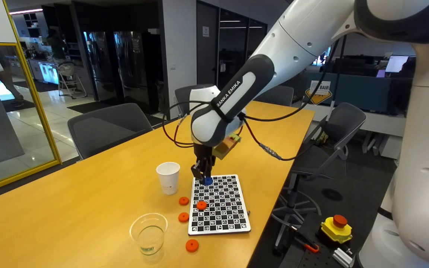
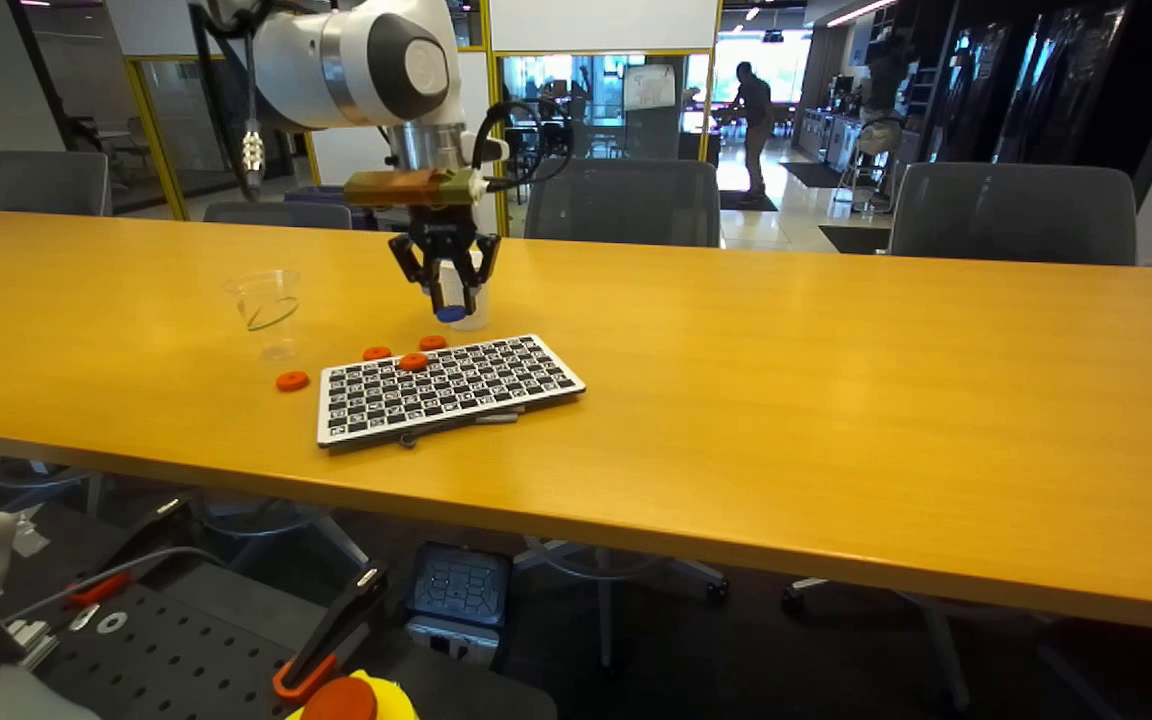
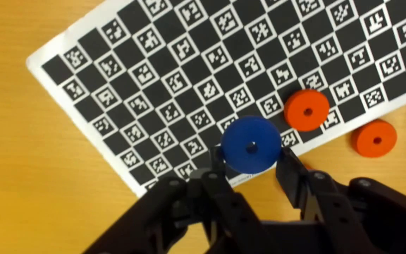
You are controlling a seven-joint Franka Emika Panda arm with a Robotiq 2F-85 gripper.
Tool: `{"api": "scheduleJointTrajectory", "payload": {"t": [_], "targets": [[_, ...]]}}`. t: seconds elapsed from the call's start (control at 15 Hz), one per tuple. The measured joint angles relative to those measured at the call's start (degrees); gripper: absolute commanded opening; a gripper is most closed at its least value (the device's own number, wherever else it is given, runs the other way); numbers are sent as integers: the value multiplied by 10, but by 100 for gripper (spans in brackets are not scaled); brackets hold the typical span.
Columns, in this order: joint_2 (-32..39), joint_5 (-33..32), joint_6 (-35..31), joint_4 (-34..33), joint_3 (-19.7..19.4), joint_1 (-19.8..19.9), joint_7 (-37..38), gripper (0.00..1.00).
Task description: Put the blue circle into the white cup then the orange circles inside the transparent cup.
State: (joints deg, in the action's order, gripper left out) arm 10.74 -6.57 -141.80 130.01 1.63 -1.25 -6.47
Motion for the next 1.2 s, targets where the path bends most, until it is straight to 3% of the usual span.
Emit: {"api": "scheduleJointTrajectory", "payload": {"t": [0.6, 1.2], "targets": [[91, 2, 88, -208, 5, 3, -61, 25], [177, 7, 124, -336, 32, 3, -111, 25]]}}
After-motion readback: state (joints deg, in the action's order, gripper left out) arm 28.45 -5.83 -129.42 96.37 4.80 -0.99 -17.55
